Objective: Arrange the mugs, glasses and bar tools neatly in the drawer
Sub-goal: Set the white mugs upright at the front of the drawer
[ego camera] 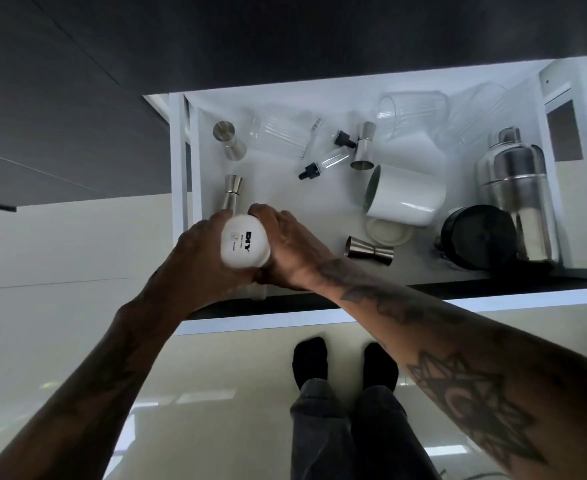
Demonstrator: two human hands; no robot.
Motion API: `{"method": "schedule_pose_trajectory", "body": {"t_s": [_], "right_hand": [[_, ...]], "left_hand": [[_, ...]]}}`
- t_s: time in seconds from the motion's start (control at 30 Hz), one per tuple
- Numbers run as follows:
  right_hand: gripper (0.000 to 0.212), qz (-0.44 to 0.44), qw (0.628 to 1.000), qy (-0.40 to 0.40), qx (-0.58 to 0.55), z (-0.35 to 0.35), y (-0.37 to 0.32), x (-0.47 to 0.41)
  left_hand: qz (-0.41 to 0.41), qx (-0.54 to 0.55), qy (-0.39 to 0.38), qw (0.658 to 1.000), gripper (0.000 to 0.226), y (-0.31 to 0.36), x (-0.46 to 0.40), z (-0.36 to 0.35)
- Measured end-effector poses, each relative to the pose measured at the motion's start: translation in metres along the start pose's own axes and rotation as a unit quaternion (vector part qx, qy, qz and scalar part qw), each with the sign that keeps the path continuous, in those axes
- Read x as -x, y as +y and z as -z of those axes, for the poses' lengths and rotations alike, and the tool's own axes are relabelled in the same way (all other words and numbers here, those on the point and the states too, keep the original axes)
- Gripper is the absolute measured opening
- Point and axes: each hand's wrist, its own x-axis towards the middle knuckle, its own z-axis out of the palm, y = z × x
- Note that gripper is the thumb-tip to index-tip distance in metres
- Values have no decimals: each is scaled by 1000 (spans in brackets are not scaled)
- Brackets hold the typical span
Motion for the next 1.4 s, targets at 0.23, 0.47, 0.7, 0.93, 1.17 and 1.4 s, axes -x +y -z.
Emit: {"method": "schedule_pose_trajectory", "body": {"t_s": [0.23, 0.47, 0.7, 0.93, 1.17, 1.4], "right_hand": [[78, -32, 997, -37, 57, 57, 3, 27], [42, -251, 950, 79, 171, 217, 94, 94], [21, -288, 925, 230, -97, 232, 96, 135], [22, -289, 895, 259, -220, 211, 105, 168], [37, -253, 887, 162, -351, 218, 77, 103], [35, -230, 874, -19, -428, 172, 14, 65]], "left_hand": [[5, -74, 4, 997, 99, -11, -5, -6], [-111, -121, 143, 976, 65, 88, -17, -2], [-232, -368, -101, 895, 67, 232, -117, -78], [-240, -335, -121, 903, 73, 216, -141, -93], [-243, -23, -48, 969, 89, 188, -94, -15], [-165, 126, -32, 978, 87, 110, -34, 10]]}}
